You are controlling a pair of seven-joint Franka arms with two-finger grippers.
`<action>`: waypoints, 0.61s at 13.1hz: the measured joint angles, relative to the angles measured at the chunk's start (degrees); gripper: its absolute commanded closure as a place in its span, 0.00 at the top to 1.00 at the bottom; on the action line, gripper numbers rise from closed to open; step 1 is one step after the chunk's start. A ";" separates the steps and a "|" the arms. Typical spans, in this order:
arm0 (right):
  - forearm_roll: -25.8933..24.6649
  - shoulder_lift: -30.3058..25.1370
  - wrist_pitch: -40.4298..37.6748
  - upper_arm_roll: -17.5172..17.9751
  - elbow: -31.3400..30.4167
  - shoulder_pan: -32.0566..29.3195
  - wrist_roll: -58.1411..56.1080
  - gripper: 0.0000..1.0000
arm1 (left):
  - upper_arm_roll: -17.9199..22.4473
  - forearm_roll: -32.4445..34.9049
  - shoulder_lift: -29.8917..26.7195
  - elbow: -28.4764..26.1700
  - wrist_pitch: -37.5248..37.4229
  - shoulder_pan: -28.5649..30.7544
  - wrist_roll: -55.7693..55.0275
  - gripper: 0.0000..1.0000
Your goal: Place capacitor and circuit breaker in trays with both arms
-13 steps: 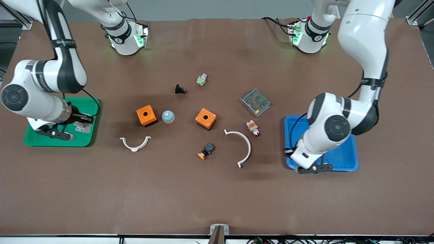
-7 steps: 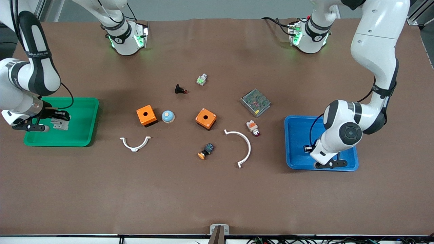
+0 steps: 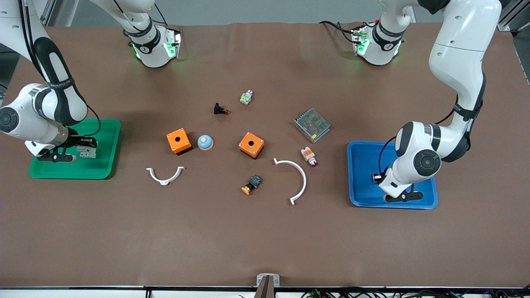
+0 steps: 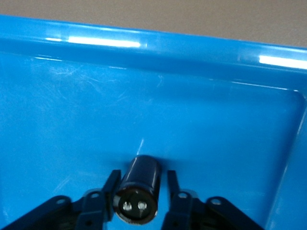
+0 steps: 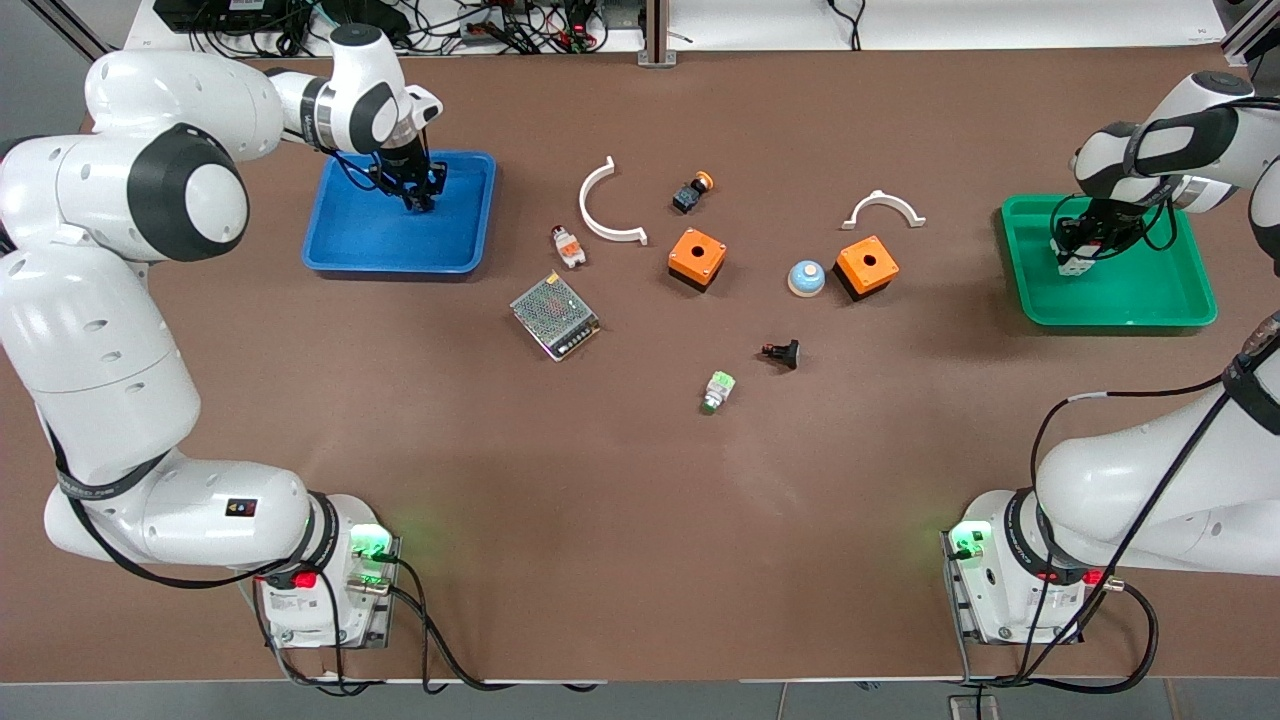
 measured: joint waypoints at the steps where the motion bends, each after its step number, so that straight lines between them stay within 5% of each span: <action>1: 0.00 -0.03 0.00 0.04 0.10 0.00 0.00 0.73 | -0.04 0.00 -0.49 0.14 0.42 -0.04 0.00 1.00; 2: 0.00 -0.08 0.00 0.16 0.38 0.00 0.00 0.81 | -0.08 0.00 -1.71 0.51 0.80 -0.05 0.00 1.00; 8: 0.01 -6.56 -5.06 1.34 4.96 2.40 0.17 0.94 | 0.03 0.13 -19.64 3.03 -2.49 3.49 4.22 1.00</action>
